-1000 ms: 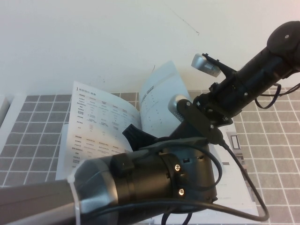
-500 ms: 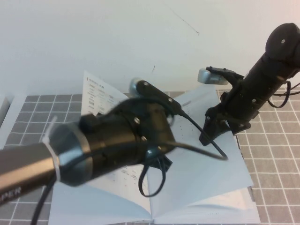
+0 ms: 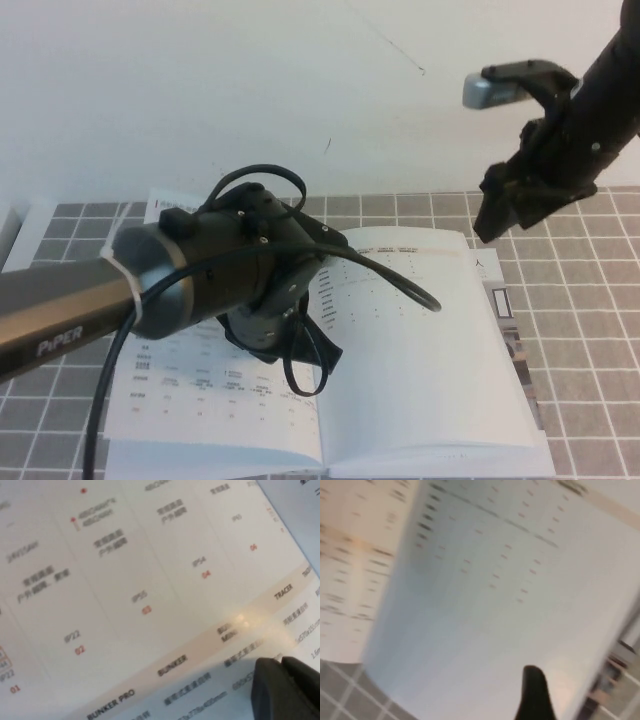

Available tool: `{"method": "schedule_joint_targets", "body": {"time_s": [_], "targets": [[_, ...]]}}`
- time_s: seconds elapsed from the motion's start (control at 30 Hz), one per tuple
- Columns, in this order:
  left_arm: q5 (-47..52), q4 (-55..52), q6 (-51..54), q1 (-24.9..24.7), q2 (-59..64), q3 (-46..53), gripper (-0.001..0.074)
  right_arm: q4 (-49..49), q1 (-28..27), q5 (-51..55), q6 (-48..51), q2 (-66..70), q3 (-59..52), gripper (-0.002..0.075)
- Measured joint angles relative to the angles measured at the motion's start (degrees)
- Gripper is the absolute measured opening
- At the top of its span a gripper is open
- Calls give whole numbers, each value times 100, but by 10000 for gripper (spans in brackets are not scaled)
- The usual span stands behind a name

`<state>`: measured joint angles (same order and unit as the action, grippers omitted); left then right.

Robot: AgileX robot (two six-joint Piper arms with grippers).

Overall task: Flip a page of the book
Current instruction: Open the closed book

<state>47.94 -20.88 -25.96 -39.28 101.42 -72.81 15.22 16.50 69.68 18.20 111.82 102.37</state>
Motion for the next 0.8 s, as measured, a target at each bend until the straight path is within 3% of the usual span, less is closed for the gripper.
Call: {"method": "schedule_joint_targets", "body": {"time_s": [0.13,0.27,0.43,0.5,0.8], "targets": [[-190,54,61,22,178,0,-3,1157,40,27,485,-84,83,448],[-300,90,-50,49,300,0,-3,1427,232,41,655,268,83,392],[-303,191,-85,285,409,0,-3,1468,466,30,680,1114,73,108],[-316,258,-85,422,456,0,-3,1468,592,-4,680,1424,73,44],[-494,1157,758,906,885,0,-3,1368,854,-65,656,2058,73,0]]}}
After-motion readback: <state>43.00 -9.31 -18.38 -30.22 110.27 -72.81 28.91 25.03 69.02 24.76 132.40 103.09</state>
